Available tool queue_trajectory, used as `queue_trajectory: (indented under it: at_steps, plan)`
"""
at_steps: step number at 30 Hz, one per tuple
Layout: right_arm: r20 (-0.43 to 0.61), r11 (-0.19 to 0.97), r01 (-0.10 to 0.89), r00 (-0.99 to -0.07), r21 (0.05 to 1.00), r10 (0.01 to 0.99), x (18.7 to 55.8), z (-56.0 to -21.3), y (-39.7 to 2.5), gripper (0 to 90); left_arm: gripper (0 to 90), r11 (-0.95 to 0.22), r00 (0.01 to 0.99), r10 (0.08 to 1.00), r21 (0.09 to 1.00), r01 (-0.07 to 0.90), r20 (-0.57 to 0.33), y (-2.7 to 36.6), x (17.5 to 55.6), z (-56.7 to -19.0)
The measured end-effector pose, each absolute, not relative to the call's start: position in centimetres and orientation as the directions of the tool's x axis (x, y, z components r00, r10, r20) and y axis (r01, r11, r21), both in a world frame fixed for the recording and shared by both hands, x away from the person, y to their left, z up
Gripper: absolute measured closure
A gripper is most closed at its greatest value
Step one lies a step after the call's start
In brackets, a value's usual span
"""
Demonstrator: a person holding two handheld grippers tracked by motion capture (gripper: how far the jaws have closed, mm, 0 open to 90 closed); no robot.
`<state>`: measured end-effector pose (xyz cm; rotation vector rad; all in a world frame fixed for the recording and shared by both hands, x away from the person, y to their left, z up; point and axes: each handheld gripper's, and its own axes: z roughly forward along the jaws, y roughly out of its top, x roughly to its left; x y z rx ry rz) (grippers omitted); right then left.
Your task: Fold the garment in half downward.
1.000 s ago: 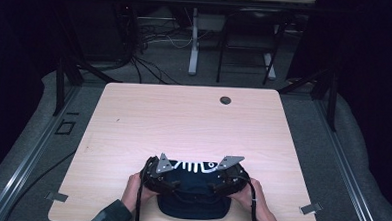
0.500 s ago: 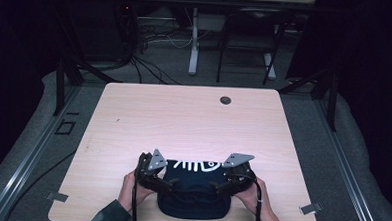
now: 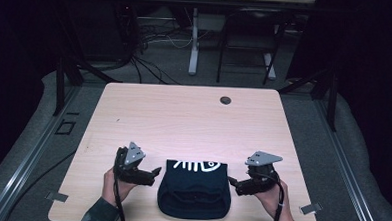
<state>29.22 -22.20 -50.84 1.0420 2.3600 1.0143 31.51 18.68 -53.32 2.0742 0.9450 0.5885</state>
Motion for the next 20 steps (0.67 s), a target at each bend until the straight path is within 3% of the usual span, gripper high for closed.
queue_trajectory:
  at_steps: [9, 20]
  plan:
    - [-0.009, 0.399, 0.591, -0.553, 0.701, 0.833, 29.9, -53.2, -26.8, 3.7, 0.1, -0.409, 0.561, 0.825, 0.762, 0.501, 0.074, 21.6, 32.9, -55.4]
    - [-0.008, 0.379, 0.678, -0.482, 0.63, 0.876, 31.1, -56.0, -28.8, 3.8, 0.1, -0.39, 0.515, 0.856, 0.72, 0.574, 0.052, 23.5, 34.3, -57.2]
